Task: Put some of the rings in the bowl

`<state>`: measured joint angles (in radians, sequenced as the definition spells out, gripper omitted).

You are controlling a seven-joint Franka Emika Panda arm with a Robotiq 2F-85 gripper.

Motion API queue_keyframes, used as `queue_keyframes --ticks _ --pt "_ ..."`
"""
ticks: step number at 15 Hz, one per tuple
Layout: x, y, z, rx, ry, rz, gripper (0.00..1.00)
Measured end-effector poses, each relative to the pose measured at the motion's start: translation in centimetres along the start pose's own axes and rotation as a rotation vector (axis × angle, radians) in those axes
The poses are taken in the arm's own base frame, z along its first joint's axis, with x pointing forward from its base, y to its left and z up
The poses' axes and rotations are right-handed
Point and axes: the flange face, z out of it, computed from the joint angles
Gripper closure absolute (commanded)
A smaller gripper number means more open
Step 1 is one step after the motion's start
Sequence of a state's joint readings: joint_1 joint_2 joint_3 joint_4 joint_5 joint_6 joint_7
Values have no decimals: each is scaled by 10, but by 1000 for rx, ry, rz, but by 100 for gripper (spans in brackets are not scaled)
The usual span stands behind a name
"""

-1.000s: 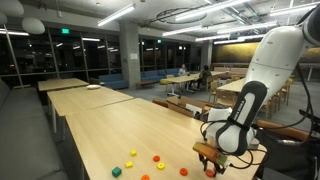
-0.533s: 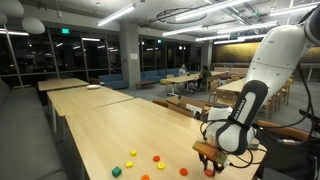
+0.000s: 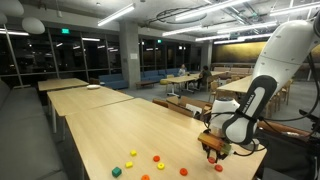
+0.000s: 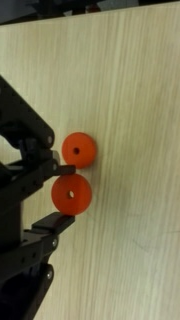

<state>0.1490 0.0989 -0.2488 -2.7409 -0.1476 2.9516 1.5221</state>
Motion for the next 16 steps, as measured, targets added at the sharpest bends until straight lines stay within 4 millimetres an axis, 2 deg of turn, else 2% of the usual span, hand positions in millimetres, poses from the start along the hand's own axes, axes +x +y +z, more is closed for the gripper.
queue_keyframes --ticks 6,10,13,16 --pt "44 -3 -43 10 61 -46 77" --pt "65 -7 -71 33 87 -52 77" --pt "82 -8 -79 27 104 -29 77" --pt "105 -1 -77 7 118 9 77"
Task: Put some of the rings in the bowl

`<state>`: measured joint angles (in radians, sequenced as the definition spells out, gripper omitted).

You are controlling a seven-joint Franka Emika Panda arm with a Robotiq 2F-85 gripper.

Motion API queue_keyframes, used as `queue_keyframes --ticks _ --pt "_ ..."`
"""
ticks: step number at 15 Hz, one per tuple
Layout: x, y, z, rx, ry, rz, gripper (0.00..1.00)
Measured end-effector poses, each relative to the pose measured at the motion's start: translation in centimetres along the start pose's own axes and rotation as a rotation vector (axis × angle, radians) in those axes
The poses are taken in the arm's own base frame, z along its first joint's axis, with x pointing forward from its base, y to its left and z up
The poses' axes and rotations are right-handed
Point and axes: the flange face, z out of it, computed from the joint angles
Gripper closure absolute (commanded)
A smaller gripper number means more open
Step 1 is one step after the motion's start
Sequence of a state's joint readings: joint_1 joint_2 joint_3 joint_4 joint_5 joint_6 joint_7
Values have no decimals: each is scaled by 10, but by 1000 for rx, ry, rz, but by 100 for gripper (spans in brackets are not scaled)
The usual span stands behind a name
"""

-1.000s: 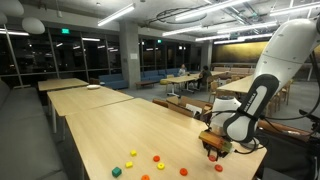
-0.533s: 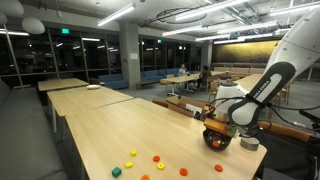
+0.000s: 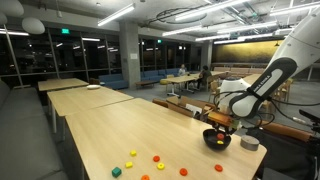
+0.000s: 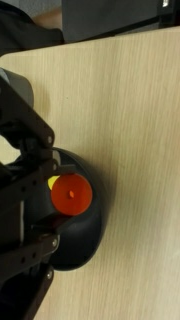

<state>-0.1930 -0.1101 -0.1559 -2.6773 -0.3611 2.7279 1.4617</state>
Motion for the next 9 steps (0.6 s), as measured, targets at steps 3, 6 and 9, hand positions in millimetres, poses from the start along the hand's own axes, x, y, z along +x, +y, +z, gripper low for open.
queue_keyframes --ticks 3,6,9 --pt "17 5 12 -26 3 23 77" --pt "28 0 28 -48 1 6 74" --pt "39 -12 43 -59 -16 -29 31"
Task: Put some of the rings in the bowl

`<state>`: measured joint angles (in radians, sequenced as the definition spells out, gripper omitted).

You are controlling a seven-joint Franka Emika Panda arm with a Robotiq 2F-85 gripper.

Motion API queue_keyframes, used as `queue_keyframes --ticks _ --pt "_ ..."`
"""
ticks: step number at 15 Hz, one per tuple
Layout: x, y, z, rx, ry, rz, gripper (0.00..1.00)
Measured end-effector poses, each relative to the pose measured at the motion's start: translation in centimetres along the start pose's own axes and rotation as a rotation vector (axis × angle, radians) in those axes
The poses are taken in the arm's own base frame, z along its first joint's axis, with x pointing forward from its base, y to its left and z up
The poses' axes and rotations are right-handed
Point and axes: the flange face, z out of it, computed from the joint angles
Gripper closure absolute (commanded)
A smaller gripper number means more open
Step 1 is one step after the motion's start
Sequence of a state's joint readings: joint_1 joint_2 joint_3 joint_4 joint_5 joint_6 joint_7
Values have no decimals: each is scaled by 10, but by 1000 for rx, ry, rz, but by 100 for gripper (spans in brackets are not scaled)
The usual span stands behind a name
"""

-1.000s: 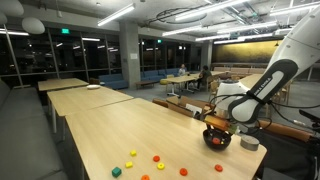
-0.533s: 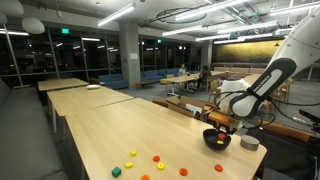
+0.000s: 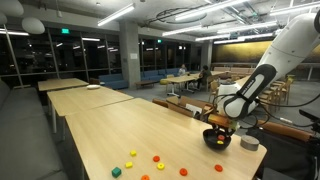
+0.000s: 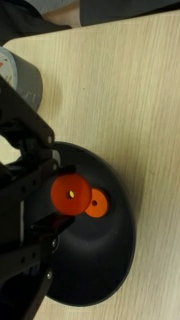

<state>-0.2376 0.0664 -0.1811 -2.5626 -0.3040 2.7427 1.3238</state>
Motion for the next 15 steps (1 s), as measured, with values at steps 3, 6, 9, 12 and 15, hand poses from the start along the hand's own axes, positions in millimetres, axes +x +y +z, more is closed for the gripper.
queue_keyframes --ticks 3,6,9,12,15 --pt "13 -14 10 9 -35 -35 10" --pt "16 -28 14 38 -83 -81 0" --pt "-7 -42 8 66 -122 -127 0" --pt "-55 -57 -4 100 -185 -178 0" --pt "-112 -65 -14 107 -259 -217 0"
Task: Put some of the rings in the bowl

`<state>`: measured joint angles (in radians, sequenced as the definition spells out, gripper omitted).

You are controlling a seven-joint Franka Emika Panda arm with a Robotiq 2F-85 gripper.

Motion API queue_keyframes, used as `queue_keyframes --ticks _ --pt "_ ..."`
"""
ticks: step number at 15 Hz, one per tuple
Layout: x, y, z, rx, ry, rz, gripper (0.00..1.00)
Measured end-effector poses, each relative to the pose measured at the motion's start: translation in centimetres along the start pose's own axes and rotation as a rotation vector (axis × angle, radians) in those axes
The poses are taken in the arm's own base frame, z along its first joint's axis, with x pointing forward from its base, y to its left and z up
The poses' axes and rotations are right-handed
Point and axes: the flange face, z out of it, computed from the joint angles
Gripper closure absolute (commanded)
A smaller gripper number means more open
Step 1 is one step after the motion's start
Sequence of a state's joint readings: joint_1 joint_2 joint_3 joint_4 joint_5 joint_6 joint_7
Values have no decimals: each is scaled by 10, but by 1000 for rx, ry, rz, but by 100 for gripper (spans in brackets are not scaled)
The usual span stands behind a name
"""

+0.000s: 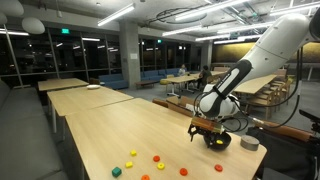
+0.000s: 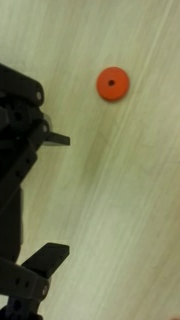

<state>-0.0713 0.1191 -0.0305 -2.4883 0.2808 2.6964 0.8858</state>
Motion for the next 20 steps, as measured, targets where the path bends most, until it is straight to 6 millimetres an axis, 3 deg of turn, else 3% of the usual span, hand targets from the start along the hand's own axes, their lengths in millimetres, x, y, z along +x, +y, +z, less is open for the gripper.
queue_keyframes --ticks 3,6,16,20 --pt "-49 -9 11 -31 -70 -33 0" --pt "-72 -3 24 -96 -107 0 0" --pt "-66 39 60 -170 -83 218 0" --pt "-76 47 67 -160 -43 291 0"
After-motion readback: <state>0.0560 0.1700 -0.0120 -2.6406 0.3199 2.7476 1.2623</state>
